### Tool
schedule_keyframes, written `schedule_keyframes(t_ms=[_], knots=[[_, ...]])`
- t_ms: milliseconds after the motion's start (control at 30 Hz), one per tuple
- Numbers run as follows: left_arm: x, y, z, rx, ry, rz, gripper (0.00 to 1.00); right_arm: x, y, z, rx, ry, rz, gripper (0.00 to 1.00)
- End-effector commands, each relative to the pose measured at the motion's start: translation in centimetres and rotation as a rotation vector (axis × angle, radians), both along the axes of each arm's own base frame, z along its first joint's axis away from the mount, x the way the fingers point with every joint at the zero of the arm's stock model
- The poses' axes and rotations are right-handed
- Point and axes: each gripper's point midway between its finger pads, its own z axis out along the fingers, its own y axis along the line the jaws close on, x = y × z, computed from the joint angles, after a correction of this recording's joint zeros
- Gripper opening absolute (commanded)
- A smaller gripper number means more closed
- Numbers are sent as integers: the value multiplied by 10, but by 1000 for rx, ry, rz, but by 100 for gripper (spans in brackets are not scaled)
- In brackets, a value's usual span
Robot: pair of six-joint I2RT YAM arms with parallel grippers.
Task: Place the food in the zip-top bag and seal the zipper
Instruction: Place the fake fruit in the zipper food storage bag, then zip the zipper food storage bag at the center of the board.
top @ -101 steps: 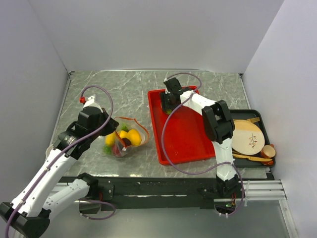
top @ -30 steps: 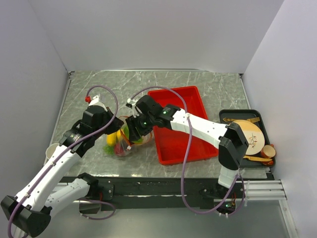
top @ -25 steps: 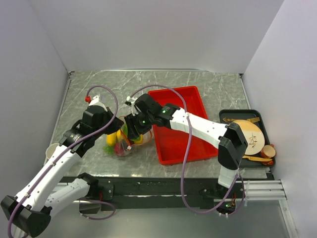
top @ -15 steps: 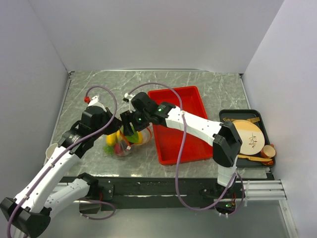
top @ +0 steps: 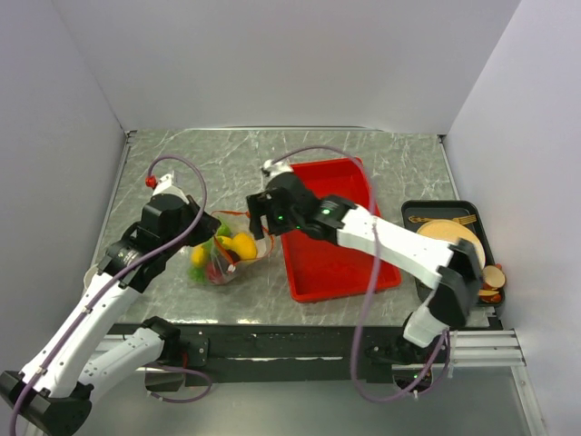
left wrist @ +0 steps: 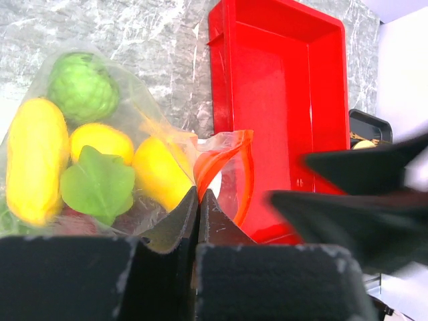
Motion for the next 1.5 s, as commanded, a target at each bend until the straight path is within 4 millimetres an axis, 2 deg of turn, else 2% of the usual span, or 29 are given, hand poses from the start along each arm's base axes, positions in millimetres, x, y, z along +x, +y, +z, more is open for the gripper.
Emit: schedule_keyframes(t_ms=[0, 167, 300, 367, 400, 467, 500, 567, 600, 667, 700, 733, 800, 833, 867, 1000, 1067, 1167, 1200, 1267, 1300, 1367, 1400, 1467], knots=[[5, -5, 19, -30, -56, -9, 4, 14, -35, 50, 72, -149, -176, 88], [6, -10, 17, -34, -50, -30, 3, 8, -25, 28, 62, -68, -146, 84], [6, -9, 17, -27, -47, -31, 3, 6, -7, 12, 74, -24, -95, 82], [5, -9, 15, -27, -43, -32, 4, 9, 1, 12, 78, -24, -70, 81], [5, -9, 15, -32, -44, -33, 4, 11, 5, 3, 54, -12, -64, 80], [4, -11, 12, -36, -39, -39, 4, 14, 12, 5, 41, -17, -37, 77], [4, -11, 12, -36, -38, -40, 4, 16, 16, -4, 19, -8, -30, 77], [4, -12, 9, -32, -32, -46, 4, 21, 22, -4, 16, -29, -7, 75], [4, -13, 8, -33, -29, -52, 4, 24, 25, -11, -1, -25, -6, 74], [3, -15, 6, -25, -24, -68, 4, 33, 30, -7, -12, -52, 3, 66], [3, -16, 5, -24, -20, -80, 4, 38, 32, -14, -28, -47, -3, 60], [1, -17, 2, -22, -13, -88, 4, 43, 36, -11, -19, -58, 0, 46], [1, -20, -4, -11, -2, -114, 4, 51, 36, -12, -11, -50, -6, 25], [-2, -23, -9, -9, 13, -134, 5, 56, 37, -9, 7, -54, -16, 8], [-1, -22, -13, 0, 14, -137, 6, 61, 33, -6, 23, -52, -30, 0], [-11, -39, -32, -24, 49, -247, 13, 73, 25, -3, 121, -18, -94, 0], [-16, -49, -37, -39, 69, -318, 15, 77, 21, -10, 163, 21, -151, 0], [-19, -57, -46, -48, 93, -373, 26, 81, 16, -20, 195, 57, -202, 0], [-18, -58, -46, -48, 91, -373, 37, 81, 17, -23, 197, 65, -208, 0], [-18, -57, -41, -51, 71, -368, 51, 83, 17, -29, 198, 81, -227, 0], [-17, -55, -37, -55, 55, -358, 63, 83, 17, -31, 199, 91, -237, 0], [-18, -48, -22, -67, 3, -317, 76, 87, 12, -38, 177, 101, -271, 0], [-19, -45, -19, -72, -9, -297, 88, 91, 12, -36, 177, 97, -286, 0], [-25, -38, -10, -110, -33, -253, 91, 95, 4, -44, 134, 98, -331, 0]])
